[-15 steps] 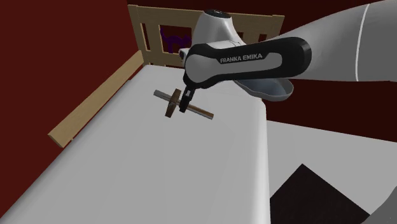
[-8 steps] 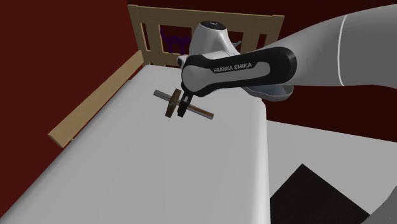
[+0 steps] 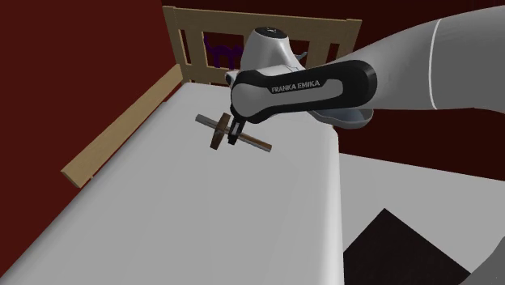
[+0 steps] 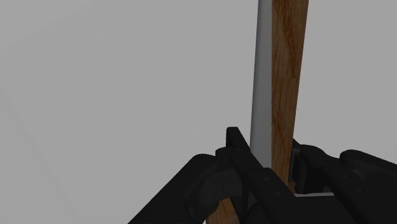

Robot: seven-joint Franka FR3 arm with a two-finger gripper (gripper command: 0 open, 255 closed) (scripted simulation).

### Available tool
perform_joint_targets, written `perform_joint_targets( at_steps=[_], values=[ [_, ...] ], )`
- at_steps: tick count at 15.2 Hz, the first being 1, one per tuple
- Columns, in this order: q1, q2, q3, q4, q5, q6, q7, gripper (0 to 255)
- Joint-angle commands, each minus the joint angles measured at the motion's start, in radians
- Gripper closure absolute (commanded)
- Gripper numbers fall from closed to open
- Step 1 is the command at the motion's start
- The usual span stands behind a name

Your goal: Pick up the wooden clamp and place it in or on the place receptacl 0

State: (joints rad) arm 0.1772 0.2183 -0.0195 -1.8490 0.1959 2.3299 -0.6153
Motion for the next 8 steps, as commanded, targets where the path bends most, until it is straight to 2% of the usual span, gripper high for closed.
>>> perform_joint_targets(
  at_steps=[1,8],
  values=[
    [0.0,0.0,0.0,0.0,0.0,0.0,0.0,255],
    [0.0,-0.004,-0.001,0.007,-0.002,-0.012,0.003,255]
  ],
)
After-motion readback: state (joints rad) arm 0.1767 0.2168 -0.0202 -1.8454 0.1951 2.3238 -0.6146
